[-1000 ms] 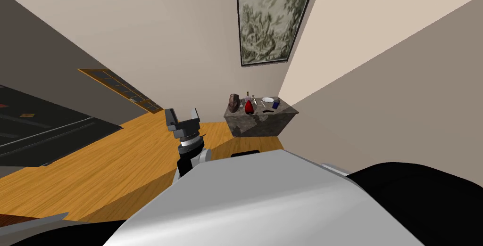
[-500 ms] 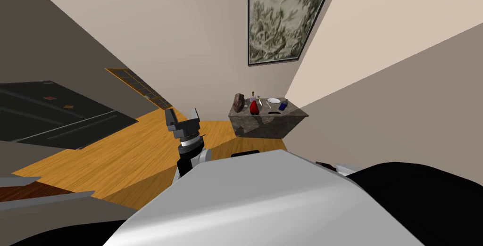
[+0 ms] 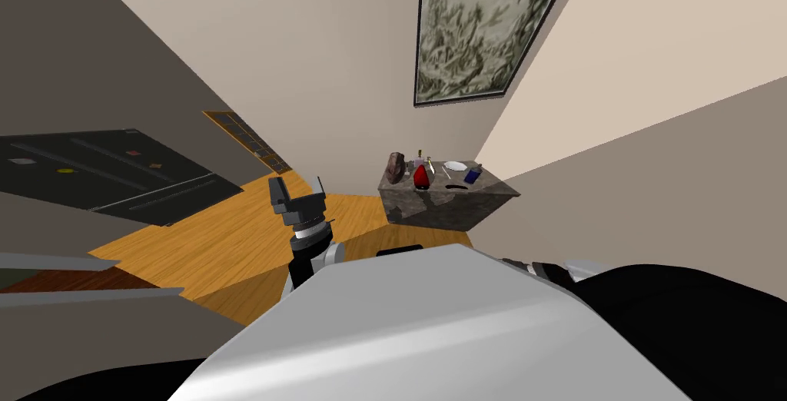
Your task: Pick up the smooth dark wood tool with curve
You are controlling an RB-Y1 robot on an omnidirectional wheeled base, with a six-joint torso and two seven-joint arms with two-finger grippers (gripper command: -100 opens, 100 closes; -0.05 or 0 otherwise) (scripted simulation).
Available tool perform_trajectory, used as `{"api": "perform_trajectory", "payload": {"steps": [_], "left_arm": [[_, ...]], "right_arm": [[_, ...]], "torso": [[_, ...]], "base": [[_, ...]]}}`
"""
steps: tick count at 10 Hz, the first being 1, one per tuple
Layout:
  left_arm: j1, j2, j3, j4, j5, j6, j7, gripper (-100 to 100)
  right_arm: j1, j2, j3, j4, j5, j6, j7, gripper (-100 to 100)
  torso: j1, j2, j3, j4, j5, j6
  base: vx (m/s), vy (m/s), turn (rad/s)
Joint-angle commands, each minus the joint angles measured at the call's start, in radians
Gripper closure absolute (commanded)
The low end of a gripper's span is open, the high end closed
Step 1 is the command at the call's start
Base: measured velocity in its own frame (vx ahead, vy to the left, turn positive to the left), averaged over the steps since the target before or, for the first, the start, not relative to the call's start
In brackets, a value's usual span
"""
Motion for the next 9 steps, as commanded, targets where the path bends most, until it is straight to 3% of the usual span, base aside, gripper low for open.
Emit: {"api": "perform_trajectory", "payload": {"steps": [1,4,5,6,8,9], "left_arm": [[0.000,0.000,0.000,0.000,0.000,0.000,0.000,0],[0.000,0.000,0.000,0.000,0.000,0.000,0.000,0],[0.000,0.000,0.000,0.000,0.000,0.000,0.000,0],[0.000,0.000,0.000,0.000,0.000,0.000,0.000,0],[0.000,0.000,0.000,0.000,0.000,0.000,0.000,0],[0.000,0.000,0.000,0.000,0.000,0.000,0.000,0]], "right_arm": [[-0.007,-0.050,0.012,0.050,0.026,-0.022,0.025,-100],[-0.018,-0.110,0.024,0.095,0.050,-0.037,0.043,-100],[-0.030,-0.152,0.033,0.129,0.072,-0.052,0.062,-100],[-0.030,-0.153,0.033,0.129,0.072,-0.052,0.062,-100],[-0.058,-0.223,0.045,0.189,0.115,-0.078,0.098,-100],[-0.058,-0.227,0.045,0.191,0.115,-0.078,0.098,-100]], "torso": [[0.000,0.000,0.000,0.000,0.000,0.000],[0.001,-0.001,-0.001,0.000,0.000,-0.001],[0.000,-0.001,0.000,0.000,0.000,0.000],[0.000,-0.001,-0.001,0.000,0.000,-0.001],[-0.002,-0.002,-0.001,0.000,0.000,-0.001],[-0.001,-0.004,-0.002,-0.001,0.000,-0.001]], "base": [[0.061,0.061,0.177],[0.062,0.044,0.136],[0.070,0.043,0.197],[0.063,0.022,0.115],[0.103,0.017,0.273],[0.102,0.012,0.135]]}}
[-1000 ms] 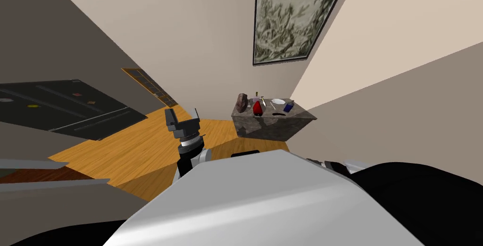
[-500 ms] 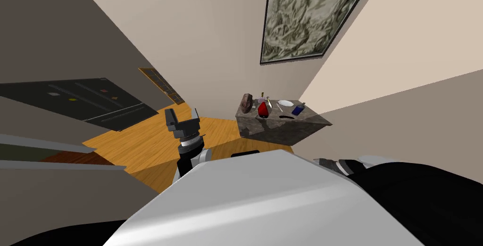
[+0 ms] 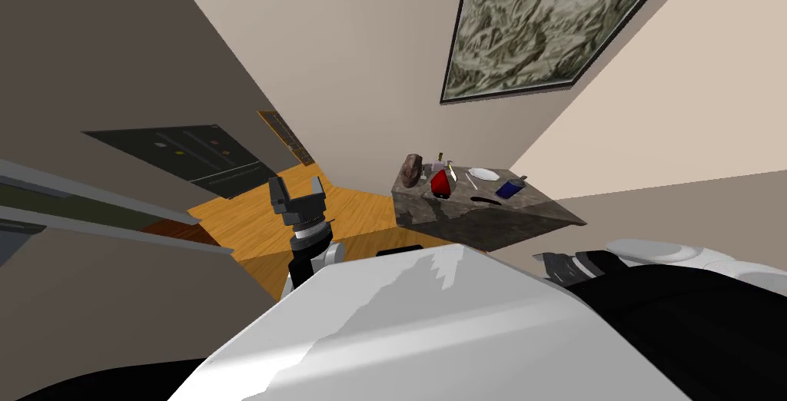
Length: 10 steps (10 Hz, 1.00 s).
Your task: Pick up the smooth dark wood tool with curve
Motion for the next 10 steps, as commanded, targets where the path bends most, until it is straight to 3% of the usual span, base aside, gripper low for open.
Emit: {"api": "perform_trajectory", "payload": {"steps": [1,6,7,10], "left_arm": [[0.000,0.000,0.000,0.000,0.000,0.000,0.000,0],[0.000,0.000,0.000,0.000,0.000,0.000,0.000,0],[0.000,0.000,0.000,0.000,0.000,0.000,0.000,0],[0.000,0.000,0.000,0.000,0.000,0.000,0.000,0]], "right_arm": [[-0.008,-0.047,0.001,0.015,0.017,-0.006,0.017,-100],[-0.057,-0.105,0.000,0.074,0.065,-0.034,0.066,-100],[-0.083,-0.117,-0.004,0.096,0.088,-0.047,0.091,-100],[-0.088,-0.119,-0.005,0.093,0.092,-0.046,0.095,-100]], "torso": [[0.000,0.000,0.000,0.000,0.000,0.000],[-0.004,-0.005,-0.003,-0.001,-0.001,-0.001],[-0.004,-0.003,-0.002,-0.001,-0.001,0.000],[-0.006,-0.004,-0.003,-0.001,-0.002,0.000]], "base": [[0.123,0.021,0.192],[0.162,-0.040,0.215],[0.159,-0.073,0.332],[0.134,-0.081,0.141]]}}
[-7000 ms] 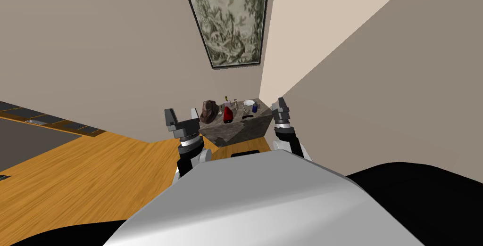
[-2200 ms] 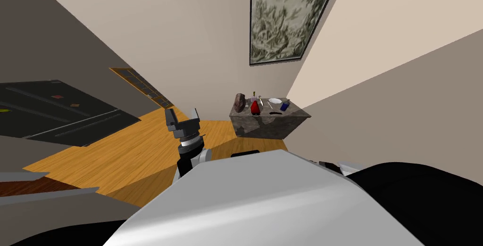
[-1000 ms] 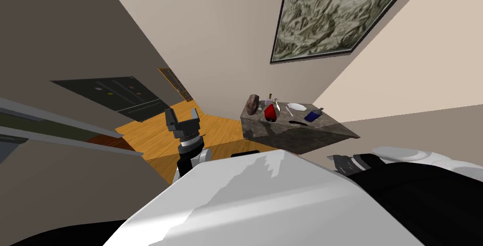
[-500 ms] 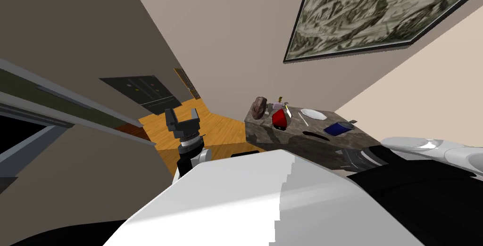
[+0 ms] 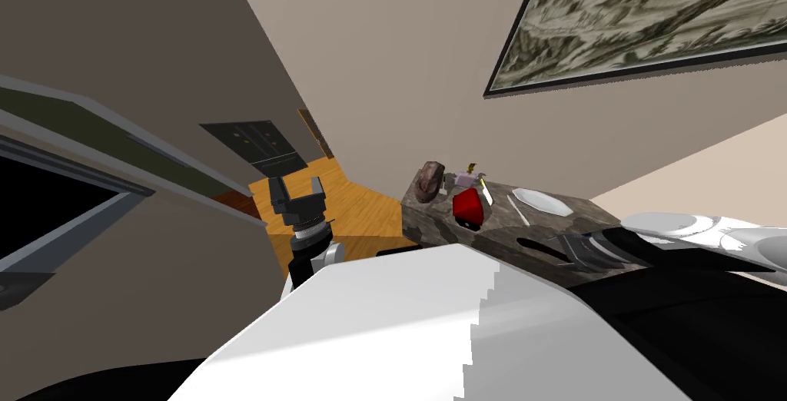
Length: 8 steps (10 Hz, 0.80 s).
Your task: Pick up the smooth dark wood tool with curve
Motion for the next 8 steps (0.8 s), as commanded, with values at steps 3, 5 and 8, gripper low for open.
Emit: {"api": "perform_trajectory", "payload": {"steps": [3,5,8], "left_arm": [[0.000,0.000,0.000,0.000,0.000,0.000,0.000,0],[0.000,0.000,0.000,0.000,0.000,0.000,0.000,0],[0.000,0.000,0.000,0.000,0.000,0.000,0.000,0]], "right_arm": [[0.007,0.053,0.004,0.018,0.010,0.032,0.011,-100],[0.002,0.062,0.004,0.031,0.013,0.025,0.015,-100],[0.003,0.063,0.004,0.030,0.013,0.030,0.017,100]], "torso": [[0.003,0.006,0.004,0.002,0.001,0.000],[0.002,0.007,0.004,0.002,0.001,0.000],[0.003,0.008,0.004,0.002,0.000,0.000]], "base": [[0.013,-0.020,0.051],[0.005,-0.020,0.033],[0.000,0.000,0.000]]}}
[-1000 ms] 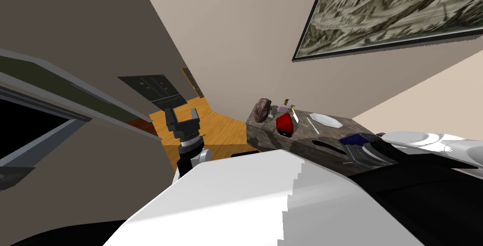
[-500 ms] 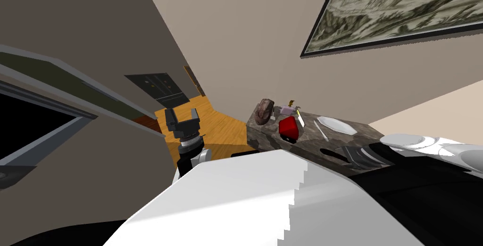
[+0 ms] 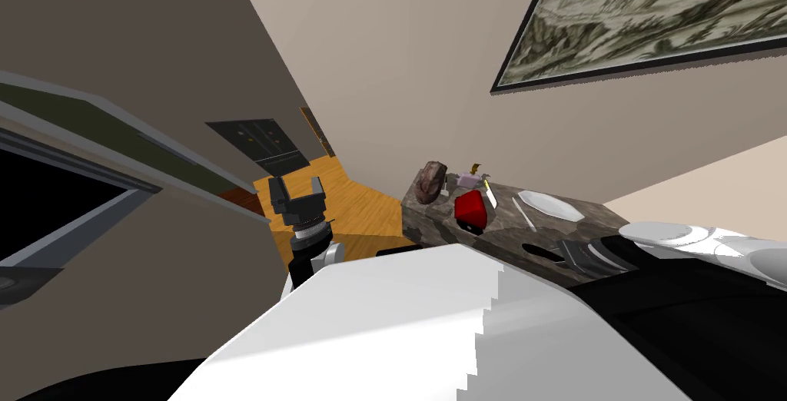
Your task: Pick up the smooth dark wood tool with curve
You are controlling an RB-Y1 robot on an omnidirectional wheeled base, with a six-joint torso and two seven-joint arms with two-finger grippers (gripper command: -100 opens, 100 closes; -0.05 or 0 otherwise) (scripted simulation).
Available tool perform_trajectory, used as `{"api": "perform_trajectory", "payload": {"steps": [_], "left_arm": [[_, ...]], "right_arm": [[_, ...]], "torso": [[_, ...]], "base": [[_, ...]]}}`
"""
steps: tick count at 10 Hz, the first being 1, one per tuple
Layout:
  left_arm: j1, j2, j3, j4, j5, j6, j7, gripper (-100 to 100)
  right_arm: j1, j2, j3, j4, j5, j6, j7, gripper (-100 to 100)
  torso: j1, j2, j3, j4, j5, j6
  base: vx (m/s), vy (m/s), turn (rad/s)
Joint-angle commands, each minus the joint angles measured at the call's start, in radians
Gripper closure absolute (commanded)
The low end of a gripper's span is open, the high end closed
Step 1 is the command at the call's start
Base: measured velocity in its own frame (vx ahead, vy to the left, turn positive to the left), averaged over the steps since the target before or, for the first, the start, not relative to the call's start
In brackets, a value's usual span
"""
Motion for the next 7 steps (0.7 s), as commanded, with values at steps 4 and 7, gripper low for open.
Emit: {"api": "perform_trajectory", "payload": {"steps": [4,7], "left_arm": [[0.000,0.000,0.000,0.000,0.000,0.000,0.000,0],[0.000,0.000,0.000,0.000,0.000,0.000,0.000,0]], "right_arm": [[0.002,-0.029,-0.001,-0.019,-0.007,-0.010,-0.010,100],[0.008,-0.044,-0.005,-0.027,-0.015,-0.012,-0.010,0]], "torso": [[-0.001,0.000,0.000,0.000,0.000,0.000],[0.001,0.000,0.000,0.000,0.000,0.000]], "base": [[-0.002,0.005,-0.014],[-0.006,0.015,-0.033]]}}
